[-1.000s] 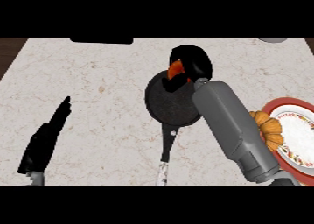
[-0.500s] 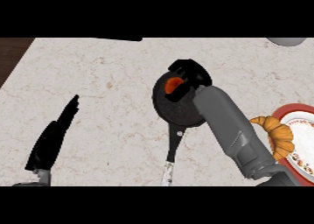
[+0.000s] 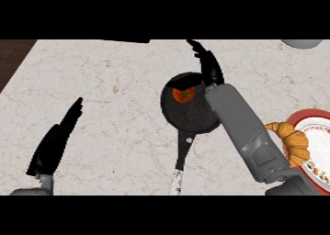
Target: Pick the tomato from the plate and place it in the pan
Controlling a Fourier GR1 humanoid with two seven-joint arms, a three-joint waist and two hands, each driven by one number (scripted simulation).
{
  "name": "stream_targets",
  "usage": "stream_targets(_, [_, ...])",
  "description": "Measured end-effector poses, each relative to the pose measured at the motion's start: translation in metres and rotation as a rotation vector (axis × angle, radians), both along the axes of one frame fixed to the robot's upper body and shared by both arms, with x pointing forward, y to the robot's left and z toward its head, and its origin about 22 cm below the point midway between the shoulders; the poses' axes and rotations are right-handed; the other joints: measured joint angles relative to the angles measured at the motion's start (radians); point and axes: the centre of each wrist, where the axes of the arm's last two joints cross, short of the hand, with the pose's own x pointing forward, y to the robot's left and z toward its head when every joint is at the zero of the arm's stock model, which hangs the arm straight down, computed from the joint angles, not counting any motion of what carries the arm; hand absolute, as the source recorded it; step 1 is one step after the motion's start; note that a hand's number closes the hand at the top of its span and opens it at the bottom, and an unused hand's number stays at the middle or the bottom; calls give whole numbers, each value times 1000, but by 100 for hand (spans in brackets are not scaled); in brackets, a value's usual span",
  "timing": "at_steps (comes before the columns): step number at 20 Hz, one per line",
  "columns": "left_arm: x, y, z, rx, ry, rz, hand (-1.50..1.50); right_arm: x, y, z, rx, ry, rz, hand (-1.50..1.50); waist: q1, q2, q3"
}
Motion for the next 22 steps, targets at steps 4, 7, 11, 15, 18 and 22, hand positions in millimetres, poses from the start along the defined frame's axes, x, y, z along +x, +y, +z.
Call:
stream_targets(4, [-3, 3, -2, -2, 4, 23, 0, 2, -4, 1, 101, -58, -127, -150, -24, -5, -1])
stream_targets(7, [-8, 8, -4, -3, 10, 44, 0, 5, -20, -1, 154, -73, -217, -150, -46, -9, -1])
stream_targets(11, [-14, 15, -10, -2, 11, 59, 0, 8, -59, -2, 209, -110, -293, -150, -65, -14, -1])
stream_targets(15, [-13, 22, -10, -3, 21, 78, 0, 2, -118, -11, 206, -155, -310, -150, -83, -18, -1])
stream_targets(18, [-13, 17, -8, -1, 17, 87, 0, -5, -157, -14, 185, -183, -313, -150, -90, -21, -1])
stream_targets(22, [-19, 15, -10, 0, 24, 92, 0, -21, -215, -16, 169, -204, -325, -150, -95, -23, -1])
